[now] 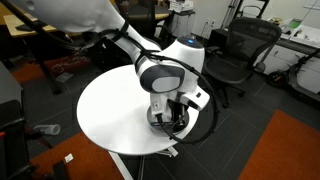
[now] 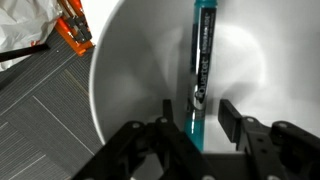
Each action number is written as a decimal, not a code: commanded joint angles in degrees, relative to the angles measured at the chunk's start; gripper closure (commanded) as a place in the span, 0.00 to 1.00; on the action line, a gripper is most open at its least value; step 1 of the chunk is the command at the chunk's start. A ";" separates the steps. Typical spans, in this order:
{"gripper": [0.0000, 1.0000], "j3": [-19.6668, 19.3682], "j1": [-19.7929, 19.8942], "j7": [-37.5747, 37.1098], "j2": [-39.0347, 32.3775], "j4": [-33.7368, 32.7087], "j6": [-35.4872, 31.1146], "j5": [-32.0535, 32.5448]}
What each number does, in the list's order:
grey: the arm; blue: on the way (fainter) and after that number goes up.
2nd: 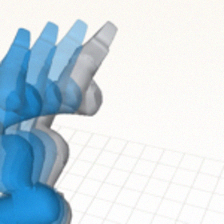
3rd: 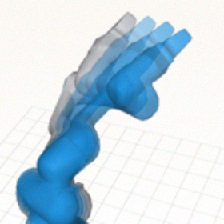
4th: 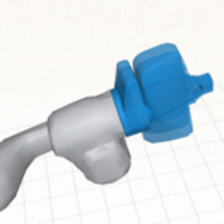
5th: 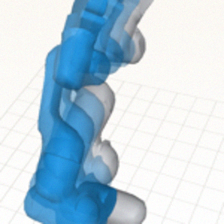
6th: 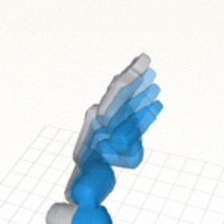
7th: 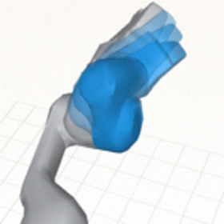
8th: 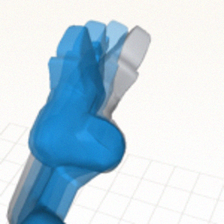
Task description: Place the marker on the table
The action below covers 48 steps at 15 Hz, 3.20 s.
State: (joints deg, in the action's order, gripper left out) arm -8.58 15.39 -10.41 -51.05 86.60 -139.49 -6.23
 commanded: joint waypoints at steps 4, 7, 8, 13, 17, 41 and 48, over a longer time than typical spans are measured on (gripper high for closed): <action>0.99 0.34 0.93 1.71 -1.98 -3.76 0.89 -0.59; 0.95 0.71 0.87 1.27 -0.68 -2.85 1.97 -1.15; 0.95 0.77 0.65 1.40 0.32 -1.81 1.80 -1.08; 0.95 -0.09 -1.81 0.39 4.53 2.10 0.60 0.17; 0.95 -1.04 -3.95 -0.41 8.70 4.83 -0.60 1.30; 0.95 -2.58 -19.90 -31.78 19.90 20.85 -5.70 3.82; 0.95 -1.88 -19.49 -31.48 16.12 19.96 -8.31 2.10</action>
State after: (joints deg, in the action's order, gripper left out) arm -10.91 -4.34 -40.81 -33.94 106.51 -146.21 -3.13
